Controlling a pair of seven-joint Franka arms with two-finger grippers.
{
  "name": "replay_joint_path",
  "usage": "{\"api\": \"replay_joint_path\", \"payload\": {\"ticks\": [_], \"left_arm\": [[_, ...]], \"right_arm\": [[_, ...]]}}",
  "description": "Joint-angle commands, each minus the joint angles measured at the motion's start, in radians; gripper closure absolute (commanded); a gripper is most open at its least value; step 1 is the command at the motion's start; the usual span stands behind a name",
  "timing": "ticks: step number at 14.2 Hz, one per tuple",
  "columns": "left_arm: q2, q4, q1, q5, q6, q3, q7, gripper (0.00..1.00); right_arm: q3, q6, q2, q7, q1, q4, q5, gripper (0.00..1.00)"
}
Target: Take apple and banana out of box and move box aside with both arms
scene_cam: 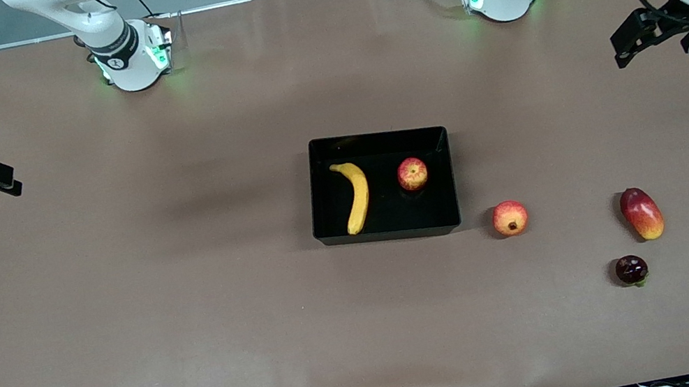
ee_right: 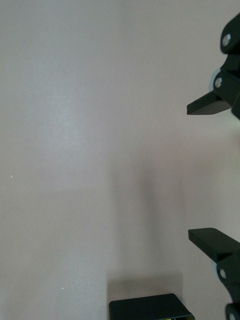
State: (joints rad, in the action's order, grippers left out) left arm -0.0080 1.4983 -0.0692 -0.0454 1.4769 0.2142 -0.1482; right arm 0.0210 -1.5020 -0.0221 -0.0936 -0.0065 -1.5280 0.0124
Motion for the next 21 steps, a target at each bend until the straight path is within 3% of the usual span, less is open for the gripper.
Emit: {"api": "replay_joint_path", "payload": {"ticks": [1, 5, 8, 11, 17, 21], "left_arm": [[-0.001, -0.020, -0.035, -0.008, -0.001, -0.004, 0.032, 0.00], [0.032, -0.017, -0.023, 0.022, -0.001, 0.005, 0.004, 0.00], [0.089, -0.004, -0.001, 0.113, 0.063, 0.053, -0.173, 0.00], [0.150, 0.006, 0.041, 0.102, 0.132, 0.112, -0.275, 0.00], [0.210, 0.206, 0.181, 0.098, 0.345, 0.114, -0.549, 0.00], [0.295, 0.244, 0.267, 0.075, 0.425, 0.114, -0.707, 0.00]], "right_arm": [[0.005, 0.008, -0.002, -0.014, -0.003, 0.009, -0.003, 0.00], [0.005, 0.009, -0.002, -0.014, -0.001, 0.009, -0.003, 0.00], [0.005, 0.008, -0.002, -0.014, -0.001, 0.009, -0.003, 0.00], [0.005, 0.008, -0.002, -0.014, -0.001, 0.009, -0.003, 0.00], [0.005, 0.008, -0.002, -0.014, 0.000, 0.009, -0.003, 0.00], [0.005, 0.008, -0.002, -0.014, 0.000, 0.009, -0.003, 0.00]]}}
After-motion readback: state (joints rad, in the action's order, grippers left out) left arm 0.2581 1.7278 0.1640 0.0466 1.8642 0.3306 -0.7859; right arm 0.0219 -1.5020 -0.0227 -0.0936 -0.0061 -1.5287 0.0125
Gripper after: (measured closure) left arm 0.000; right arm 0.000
